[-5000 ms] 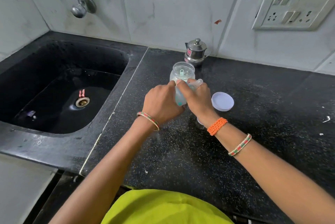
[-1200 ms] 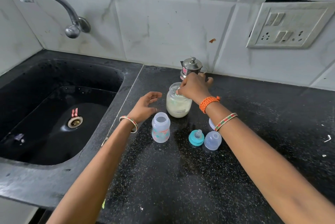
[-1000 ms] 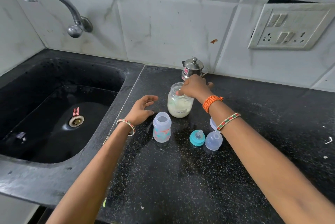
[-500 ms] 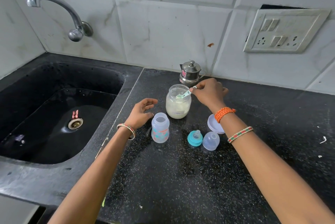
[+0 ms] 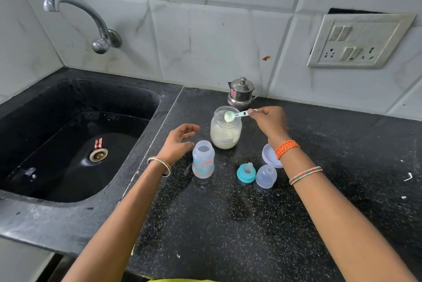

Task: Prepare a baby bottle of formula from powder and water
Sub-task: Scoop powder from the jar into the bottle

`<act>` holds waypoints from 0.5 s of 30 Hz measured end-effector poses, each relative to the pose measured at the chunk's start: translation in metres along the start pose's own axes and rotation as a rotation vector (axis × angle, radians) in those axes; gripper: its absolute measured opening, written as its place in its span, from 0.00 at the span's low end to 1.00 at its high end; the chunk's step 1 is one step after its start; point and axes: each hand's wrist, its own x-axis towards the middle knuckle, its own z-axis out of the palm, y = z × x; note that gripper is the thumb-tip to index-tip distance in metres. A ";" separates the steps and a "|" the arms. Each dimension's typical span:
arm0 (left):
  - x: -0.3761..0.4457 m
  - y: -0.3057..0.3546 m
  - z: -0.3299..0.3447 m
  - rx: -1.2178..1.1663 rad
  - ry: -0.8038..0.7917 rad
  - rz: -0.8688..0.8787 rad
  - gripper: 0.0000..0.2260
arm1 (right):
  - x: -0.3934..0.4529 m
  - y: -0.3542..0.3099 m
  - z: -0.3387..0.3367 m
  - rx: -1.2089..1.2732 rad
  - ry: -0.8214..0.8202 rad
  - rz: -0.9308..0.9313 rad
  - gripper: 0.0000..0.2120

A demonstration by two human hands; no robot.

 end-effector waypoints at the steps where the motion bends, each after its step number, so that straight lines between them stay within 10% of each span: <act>1: -0.001 0.000 0.000 -0.001 -0.002 0.001 0.21 | -0.001 0.001 -0.001 0.043 -0.005 0.024 0.12; 15: -0.036 -0.014 0.000 -0.103 -0.024 0.005 0.24 | -0.022 -0.010 -0.009 0.185 -0.019 0.042 0.12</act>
